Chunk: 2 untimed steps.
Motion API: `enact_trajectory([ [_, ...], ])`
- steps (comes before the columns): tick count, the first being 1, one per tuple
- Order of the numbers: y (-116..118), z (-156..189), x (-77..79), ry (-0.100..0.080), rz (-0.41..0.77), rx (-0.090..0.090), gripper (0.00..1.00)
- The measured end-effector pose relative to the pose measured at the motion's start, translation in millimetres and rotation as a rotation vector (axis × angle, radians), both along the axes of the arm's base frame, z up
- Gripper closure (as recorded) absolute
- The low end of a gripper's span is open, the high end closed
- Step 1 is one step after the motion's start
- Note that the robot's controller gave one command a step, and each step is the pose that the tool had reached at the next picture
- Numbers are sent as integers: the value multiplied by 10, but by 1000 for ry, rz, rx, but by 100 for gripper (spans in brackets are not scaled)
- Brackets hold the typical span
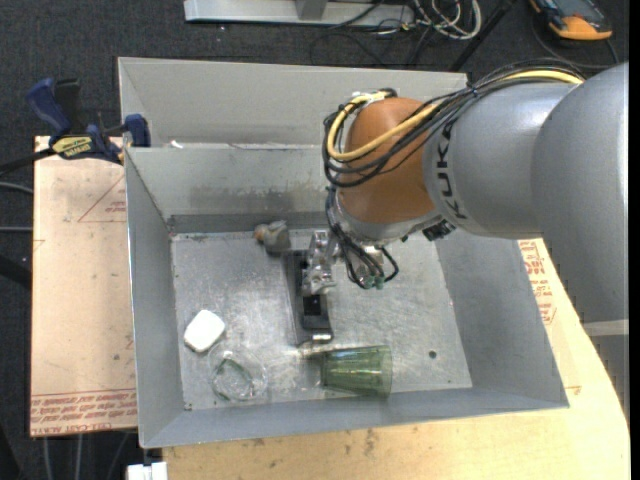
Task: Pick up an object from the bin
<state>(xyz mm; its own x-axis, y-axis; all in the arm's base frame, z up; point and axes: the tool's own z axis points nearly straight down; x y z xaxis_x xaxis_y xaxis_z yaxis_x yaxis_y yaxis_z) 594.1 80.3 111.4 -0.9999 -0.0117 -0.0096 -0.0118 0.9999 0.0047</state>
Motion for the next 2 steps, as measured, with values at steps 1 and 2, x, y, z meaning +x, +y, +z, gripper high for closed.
enact_trajectory([
  [1, -1, -2, -2, 1, 0, 0, 100],
  [2, 71, 444, -75, 15, -9, -4, 100],
])
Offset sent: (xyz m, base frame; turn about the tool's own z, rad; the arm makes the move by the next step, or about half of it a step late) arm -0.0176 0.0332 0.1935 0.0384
